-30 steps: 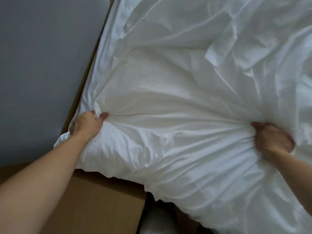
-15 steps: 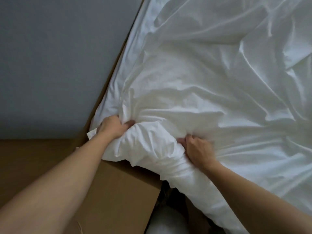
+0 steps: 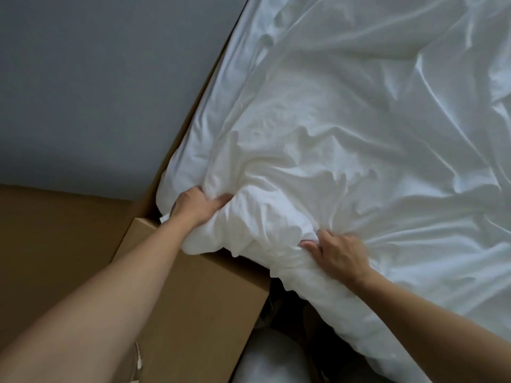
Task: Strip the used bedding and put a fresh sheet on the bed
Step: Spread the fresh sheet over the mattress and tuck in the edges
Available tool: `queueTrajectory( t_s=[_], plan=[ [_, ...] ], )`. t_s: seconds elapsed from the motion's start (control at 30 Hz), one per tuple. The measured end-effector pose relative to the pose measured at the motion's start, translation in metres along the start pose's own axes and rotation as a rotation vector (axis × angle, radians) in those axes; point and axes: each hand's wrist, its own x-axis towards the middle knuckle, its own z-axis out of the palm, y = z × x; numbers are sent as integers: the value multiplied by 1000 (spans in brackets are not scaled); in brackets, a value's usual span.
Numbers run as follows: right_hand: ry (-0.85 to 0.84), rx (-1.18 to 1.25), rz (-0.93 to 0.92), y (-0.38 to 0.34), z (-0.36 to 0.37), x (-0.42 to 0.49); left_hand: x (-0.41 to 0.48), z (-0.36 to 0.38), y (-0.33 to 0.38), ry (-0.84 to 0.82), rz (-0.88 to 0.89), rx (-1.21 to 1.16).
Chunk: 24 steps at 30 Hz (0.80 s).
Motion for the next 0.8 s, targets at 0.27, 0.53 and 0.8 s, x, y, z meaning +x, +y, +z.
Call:
queueTrajectory(
  t_s=[0.27, 0.53, 0.8],
  plan=[
    [-315, -350, 111, 89, -44, -81, 29, -33, 6, 342, 19, 220],
    [-24, -134, 1004, 90, -58, -187, -83, 57, 70, 524, 660, 176],
    [14, 210, 1024, 91, -8, -195, -171, 184, 149, 166, 881, 627]
  ],
)
